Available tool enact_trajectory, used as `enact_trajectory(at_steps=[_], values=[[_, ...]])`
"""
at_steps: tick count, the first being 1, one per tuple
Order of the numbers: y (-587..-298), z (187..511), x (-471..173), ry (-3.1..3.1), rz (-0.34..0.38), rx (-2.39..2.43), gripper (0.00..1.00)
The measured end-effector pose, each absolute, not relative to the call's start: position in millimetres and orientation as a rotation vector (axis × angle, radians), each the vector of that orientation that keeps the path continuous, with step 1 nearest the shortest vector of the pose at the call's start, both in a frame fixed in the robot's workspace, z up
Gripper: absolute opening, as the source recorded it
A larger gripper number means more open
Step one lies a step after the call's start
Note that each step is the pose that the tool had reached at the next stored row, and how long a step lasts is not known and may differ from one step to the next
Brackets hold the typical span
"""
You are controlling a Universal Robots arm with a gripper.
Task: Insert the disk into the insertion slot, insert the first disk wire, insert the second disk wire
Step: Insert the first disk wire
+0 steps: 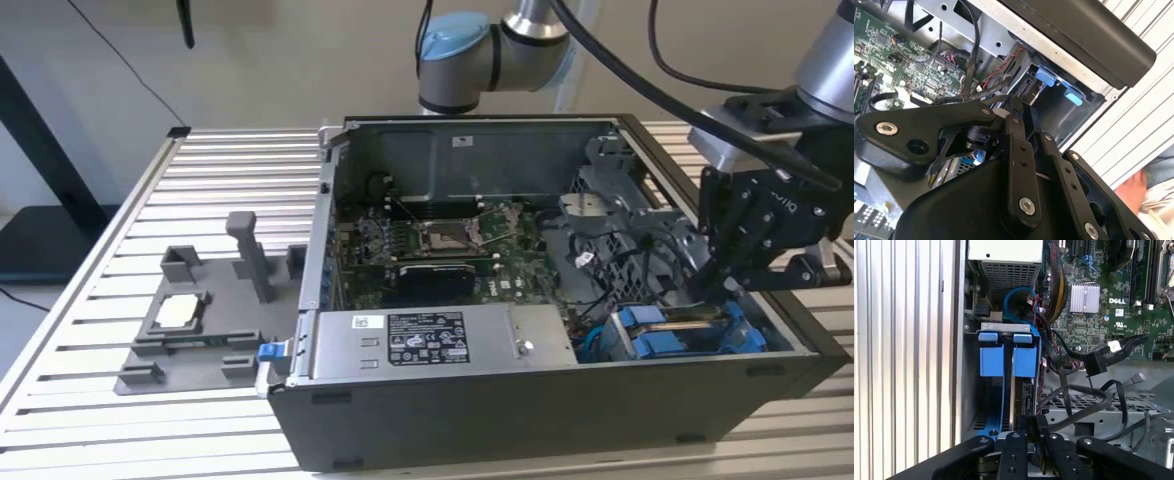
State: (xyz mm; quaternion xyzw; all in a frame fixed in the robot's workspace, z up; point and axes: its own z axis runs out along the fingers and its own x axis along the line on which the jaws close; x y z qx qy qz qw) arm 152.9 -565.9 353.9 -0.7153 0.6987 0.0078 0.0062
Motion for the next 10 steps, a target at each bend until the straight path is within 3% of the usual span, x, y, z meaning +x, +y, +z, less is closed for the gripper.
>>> enact_trajectory(at_steps=[10], values=[[-565.9,346.0,157.2,2.201,0.024,-2.224,0.19]])
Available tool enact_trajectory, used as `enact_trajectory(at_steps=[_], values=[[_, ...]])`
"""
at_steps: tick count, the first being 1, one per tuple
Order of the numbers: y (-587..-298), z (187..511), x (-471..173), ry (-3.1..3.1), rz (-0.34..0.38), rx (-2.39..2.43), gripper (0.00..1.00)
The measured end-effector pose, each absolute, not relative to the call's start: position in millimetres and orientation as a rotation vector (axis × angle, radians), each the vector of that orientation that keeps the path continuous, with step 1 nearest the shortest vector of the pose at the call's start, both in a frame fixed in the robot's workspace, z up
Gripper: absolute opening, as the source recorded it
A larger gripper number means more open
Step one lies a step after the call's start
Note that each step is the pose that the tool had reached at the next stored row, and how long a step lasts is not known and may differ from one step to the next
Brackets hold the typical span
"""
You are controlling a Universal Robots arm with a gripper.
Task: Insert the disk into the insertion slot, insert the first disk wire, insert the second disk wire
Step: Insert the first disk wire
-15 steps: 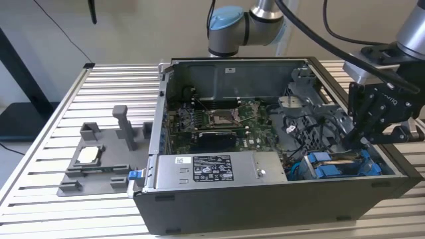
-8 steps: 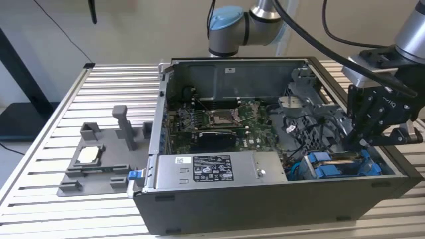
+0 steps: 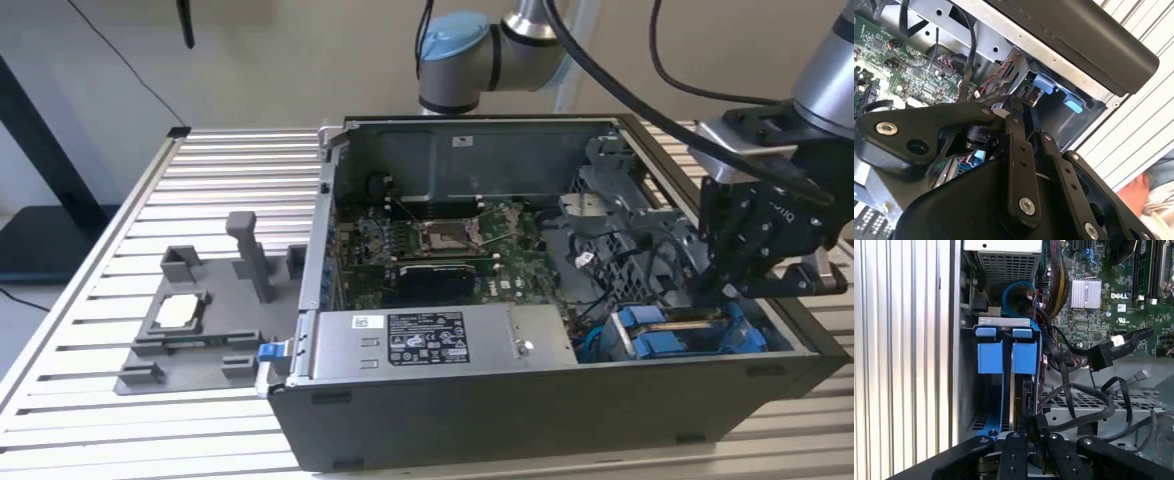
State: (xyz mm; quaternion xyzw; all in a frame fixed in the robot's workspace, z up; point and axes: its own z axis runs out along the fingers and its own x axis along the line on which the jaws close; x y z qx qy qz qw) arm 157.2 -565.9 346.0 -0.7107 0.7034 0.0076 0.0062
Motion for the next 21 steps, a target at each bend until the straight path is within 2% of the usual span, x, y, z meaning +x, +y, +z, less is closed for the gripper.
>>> enact_trajectory(at_steps=[21], values=[[-565.4,339.5,158.0,2.255,0.023,-2.169,0.19]])
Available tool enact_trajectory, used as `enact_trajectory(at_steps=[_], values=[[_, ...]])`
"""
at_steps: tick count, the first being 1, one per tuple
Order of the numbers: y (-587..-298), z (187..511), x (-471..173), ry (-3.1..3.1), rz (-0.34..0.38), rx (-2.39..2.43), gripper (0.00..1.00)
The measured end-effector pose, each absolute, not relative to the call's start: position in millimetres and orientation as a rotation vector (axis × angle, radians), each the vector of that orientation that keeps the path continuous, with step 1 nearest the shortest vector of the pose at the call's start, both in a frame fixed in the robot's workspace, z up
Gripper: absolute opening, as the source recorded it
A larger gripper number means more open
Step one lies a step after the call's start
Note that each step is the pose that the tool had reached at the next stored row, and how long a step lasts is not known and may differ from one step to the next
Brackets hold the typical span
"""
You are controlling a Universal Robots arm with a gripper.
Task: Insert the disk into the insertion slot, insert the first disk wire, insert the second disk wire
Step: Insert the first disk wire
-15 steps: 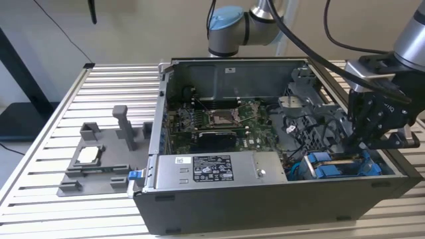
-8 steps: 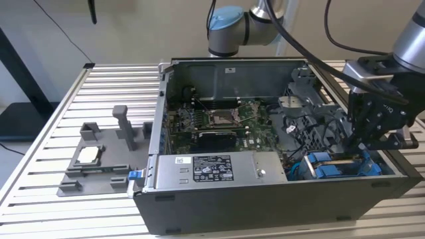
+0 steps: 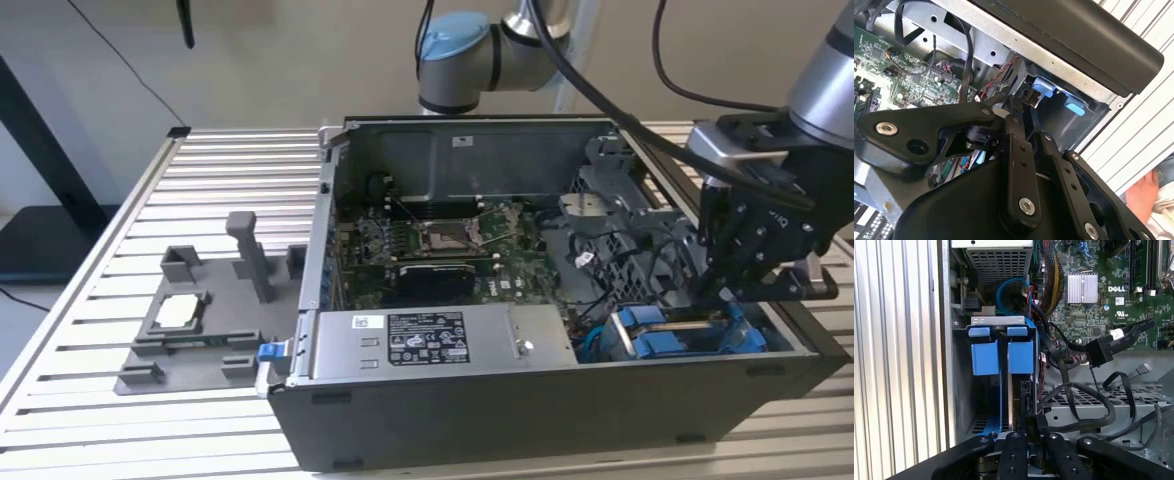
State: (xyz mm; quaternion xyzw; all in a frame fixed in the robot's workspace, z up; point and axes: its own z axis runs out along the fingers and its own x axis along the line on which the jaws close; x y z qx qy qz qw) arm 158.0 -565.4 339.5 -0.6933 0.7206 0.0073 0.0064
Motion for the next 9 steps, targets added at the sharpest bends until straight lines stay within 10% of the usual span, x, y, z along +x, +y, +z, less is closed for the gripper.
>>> enact_trajectory(at_steps=[9], values=[[-565.4,337.7,158.3,2.260,0.023,-2.163,0.19]])
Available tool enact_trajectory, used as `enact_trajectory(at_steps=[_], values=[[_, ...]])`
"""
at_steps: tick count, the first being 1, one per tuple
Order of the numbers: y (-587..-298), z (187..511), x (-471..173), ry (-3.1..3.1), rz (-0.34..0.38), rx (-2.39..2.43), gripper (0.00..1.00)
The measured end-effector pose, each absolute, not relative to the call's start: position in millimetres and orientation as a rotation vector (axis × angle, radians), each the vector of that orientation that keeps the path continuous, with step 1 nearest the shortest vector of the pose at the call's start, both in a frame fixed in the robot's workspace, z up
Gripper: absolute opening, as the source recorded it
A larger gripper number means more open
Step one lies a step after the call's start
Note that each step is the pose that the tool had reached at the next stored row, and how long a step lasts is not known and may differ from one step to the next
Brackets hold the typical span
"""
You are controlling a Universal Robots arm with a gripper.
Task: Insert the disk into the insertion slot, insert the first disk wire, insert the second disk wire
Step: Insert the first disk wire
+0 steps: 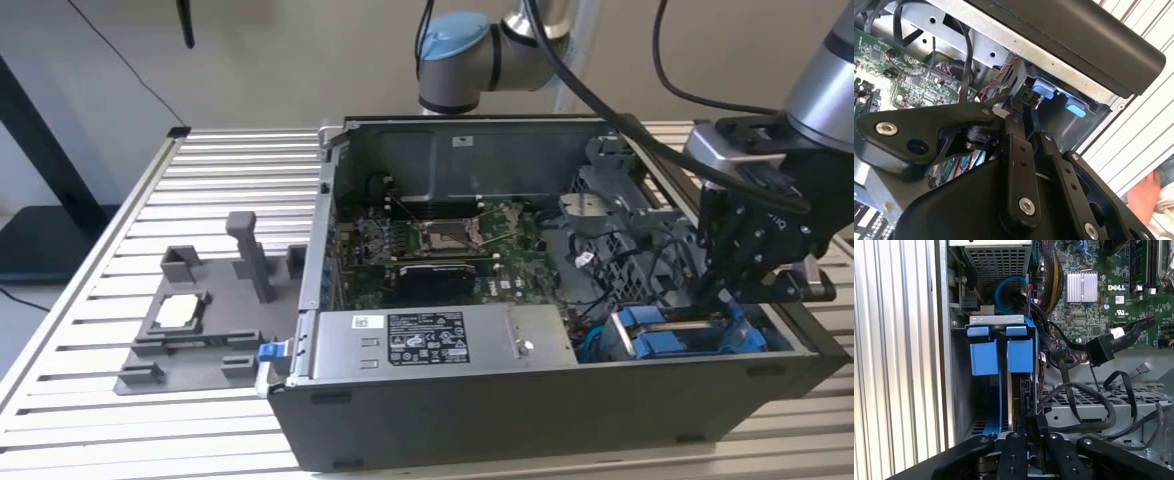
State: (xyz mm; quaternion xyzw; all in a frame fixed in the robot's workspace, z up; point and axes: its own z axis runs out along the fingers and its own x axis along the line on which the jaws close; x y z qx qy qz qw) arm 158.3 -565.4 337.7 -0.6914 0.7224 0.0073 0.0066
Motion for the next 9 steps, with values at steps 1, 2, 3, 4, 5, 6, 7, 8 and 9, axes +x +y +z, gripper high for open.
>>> enact_trajectory(at_steps=[1,2,3,4,5,6,7,8,9], values=[[-565.3,337.1,158.3,2.261,0.023,-2.162,0.19],[-565.4,336.0,158.3,2.261,0.023,-2.161,0.19],[-565.4,335.0,158.4,2.262,0.023,-2.161,0.19],[-565.4,334.3,158.4,2.263,0.022,-2.161,0.19],[-565.4,333.7,158.4,2.263,0.021,-2.161,0.19],[-565.4,333.3,158.4,2.263,0.021,-2.161,0.19],[-565.4,333.2,158.4,2.263,0.021,-2.160,0.19],[-565.4,332.9,158.4,2.263,0.022,-2.160,0.19],[-565.4,332.7,158.4,2.263,0.023,-2.160,0.19]])
